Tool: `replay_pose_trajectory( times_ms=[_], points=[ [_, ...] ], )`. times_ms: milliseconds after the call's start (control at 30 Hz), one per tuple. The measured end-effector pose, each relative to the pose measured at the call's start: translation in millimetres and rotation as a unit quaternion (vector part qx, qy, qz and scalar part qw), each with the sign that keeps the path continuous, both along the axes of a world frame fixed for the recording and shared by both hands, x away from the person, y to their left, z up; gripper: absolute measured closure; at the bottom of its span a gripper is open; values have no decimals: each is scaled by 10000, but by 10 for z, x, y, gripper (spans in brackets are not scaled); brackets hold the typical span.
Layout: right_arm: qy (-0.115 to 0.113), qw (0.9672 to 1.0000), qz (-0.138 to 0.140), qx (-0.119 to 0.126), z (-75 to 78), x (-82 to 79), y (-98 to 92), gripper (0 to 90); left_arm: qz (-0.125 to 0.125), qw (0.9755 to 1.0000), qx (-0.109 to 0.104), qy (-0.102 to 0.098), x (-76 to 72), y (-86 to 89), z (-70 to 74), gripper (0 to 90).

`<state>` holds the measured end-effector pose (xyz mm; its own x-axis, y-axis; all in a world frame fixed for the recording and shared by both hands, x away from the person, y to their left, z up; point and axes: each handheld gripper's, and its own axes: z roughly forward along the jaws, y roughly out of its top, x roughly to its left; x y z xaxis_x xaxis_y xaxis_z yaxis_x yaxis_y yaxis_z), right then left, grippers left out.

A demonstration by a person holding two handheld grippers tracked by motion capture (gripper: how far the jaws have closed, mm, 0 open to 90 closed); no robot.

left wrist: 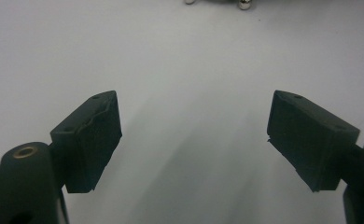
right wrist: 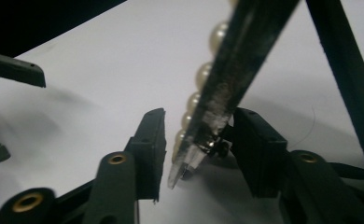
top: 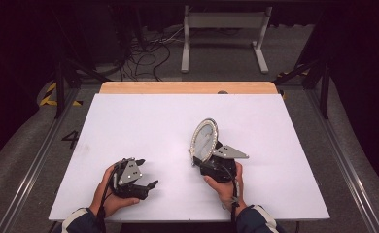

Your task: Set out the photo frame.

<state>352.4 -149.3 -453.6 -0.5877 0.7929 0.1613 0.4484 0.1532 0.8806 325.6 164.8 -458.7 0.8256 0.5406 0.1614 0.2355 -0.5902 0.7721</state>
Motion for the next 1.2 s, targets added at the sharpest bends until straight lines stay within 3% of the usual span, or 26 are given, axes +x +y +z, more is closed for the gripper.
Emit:
replay_pose_trajectory(
  times_ms=[67, 200, 767, 967, 1067, 1100, 1200],
  points=[
    [7, 9999, 44, 143, -17, 8, -10, 640, -31, 10000, 36, 39, 8, -22, -19, 188],
    [32, 9999, 58, 155, -16, 7, -17, 645, -120, 9999, 80, 86, 20, -61, -43, 187],
    [315, 9984, 469, 96, 10, 74, -133, 713, -104, 9997, 215, 50, 38, -93, -54, 185],
    [322, 9980, 547, 73, 15, 86, -152, 714, -72, 9998, 171, 49, 41, -77, -46, 186],
    [301, 9981, 537, 92, 10, 85, -151, 706, -69, 9998, 149, 64, 42, -75, -45, 183],
    [261, 9990, 359, 76, 7, 75, -141, 590, -79, 9998, 155, 62, 46, -76, -46, 181],
    [251, 9992, 272, 148, 8, 68, -142, 579, -73, 9998, 155, 55, 47, -75, -45, 180]
  ],
)
